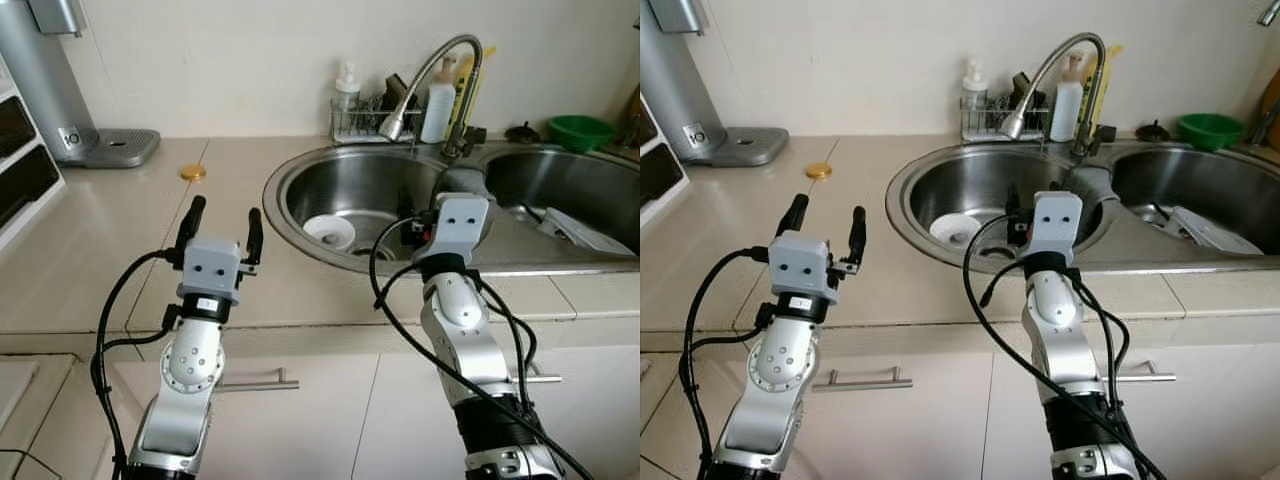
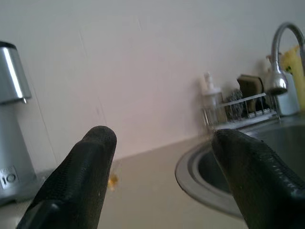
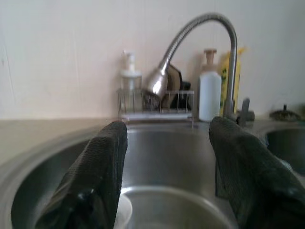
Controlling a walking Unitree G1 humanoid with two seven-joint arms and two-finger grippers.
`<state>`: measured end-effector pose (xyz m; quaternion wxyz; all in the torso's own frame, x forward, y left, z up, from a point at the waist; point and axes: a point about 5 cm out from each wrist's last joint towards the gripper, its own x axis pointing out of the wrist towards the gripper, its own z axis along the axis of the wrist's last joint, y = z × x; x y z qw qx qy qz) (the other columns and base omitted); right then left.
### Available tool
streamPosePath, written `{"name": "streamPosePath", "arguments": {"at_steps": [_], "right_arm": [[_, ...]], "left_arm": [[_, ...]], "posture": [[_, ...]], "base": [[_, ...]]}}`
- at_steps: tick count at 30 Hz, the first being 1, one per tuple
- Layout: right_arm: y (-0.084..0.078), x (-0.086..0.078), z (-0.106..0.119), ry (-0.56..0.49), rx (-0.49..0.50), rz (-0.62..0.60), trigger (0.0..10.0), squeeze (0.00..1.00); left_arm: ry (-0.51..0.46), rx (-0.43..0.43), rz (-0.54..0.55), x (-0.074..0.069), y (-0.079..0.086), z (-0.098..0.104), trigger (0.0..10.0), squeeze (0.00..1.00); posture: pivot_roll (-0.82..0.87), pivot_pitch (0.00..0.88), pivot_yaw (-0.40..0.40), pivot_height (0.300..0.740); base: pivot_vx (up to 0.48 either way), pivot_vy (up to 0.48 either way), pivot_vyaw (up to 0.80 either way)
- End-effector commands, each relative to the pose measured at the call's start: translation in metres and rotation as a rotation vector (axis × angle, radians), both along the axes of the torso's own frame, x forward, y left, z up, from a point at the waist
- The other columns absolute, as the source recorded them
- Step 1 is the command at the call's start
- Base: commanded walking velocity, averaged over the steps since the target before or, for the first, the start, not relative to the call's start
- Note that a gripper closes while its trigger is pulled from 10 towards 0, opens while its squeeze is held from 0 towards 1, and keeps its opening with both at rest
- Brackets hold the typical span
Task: Kitchen organization
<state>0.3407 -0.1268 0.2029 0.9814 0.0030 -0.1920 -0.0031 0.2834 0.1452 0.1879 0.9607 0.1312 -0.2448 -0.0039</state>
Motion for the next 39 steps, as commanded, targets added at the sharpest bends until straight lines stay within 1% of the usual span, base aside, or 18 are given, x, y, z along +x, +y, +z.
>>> {"name": "streamPosePath", "arguments": {"at_steps": [1, 20, 22, 28, 32, 34, 36, 37, 39], "right_arm": [[-0.001, 0.001, 0.001, 0.001, -0.006, -0.007, 10.0, 0.00], [-0.004, 0.000, 0.000, 0.005, -0.010, -0.017, 10.0, 0.00], [-0.004, 0.000, -0.001, 0.007, -0.016, -0.017, 10.0, 0.00], [-0.010, -0.002, -0.008, 0.030, -0.047, -0.039, 10.0, 0.00], [-0.016, -0.001, -0.018, 0.080, -0.054, -0.064, 10.0, 0.00], [-0.016, -0.002, -0.019, 0.084, -0.057, -0.066, 10.0, 0.00], [-0.022, -0.004, -0.025, 0.105, -0.067, -0.091, 10.0, 0.00], [-0.022, -0.004, -0.025, 0.105, -0.067, -0.091, 10.0, 0.00], [-0.023, -0.006, -0.029, 0.120, -0.075, -0.099, 10.0, 0.00]], "left_arm": [[-0.004, -0.005, -0.004, -0.001, 0.000, 0.000, 10.0, 0.00], [0.018, -0.001, -0.012, 0.001, -0.001, -0.006, 10.0, 0.00], [0.025, -0.001, -0.009, 0.001, 0.000, -0.008, 10.0, 0.00], [0.119, -0.022, 0.008, 0.001, 0.005, -0.028, 10.0, 0.00], [0.182, -0.011, 0.011, 0.000, 0.007, -0.043, 10.0, 0.00], [0.197, -0.009, 0.012, 0.000, 0.007, -0.047, 10.0, 0.00], [0.299, 0.020, -0.028, -0.002, 0.003, -0.067, 10.0, 0.00], [0.299, 0.020, -0.028, -0.002, 0.003, -0.067, 10.0, 0.00], [0.333, 0.032, -0.051, -0.005, 0.001, -0.074, 10.0, 0.00]], "posture": [[-0.02, 0.000, 0.019, 0.740], [-0.03, 0.000, 0.020, 0.740], [-0.03, 0.000, 0.019, 0.740], [-0.03, 0.000, 0.017, 0.740], [-0.03, 0.000, 0.016, 0.740], [-0.03, 0.000, 0.016, 0.740], [-0.03, 0.000, 0.017, 0.740], [-0.03, 0.000, 0.017, 0.740], [-0.03, 0.000, 0.019, 0.740]], "base": [[-0.311, 0.000, 0.00], [-0.303, 0.000, 0.00], [0.000, 0.000, 0.00], [0.000, 0.000, 0.00], [0.000, 0.000, -0.10], [0.000, 0.000, -0.41], [0.000, 0.000, -0.80], [0.000, 0.000, -0.80], [0.000, 0.000, -0.80]]}}
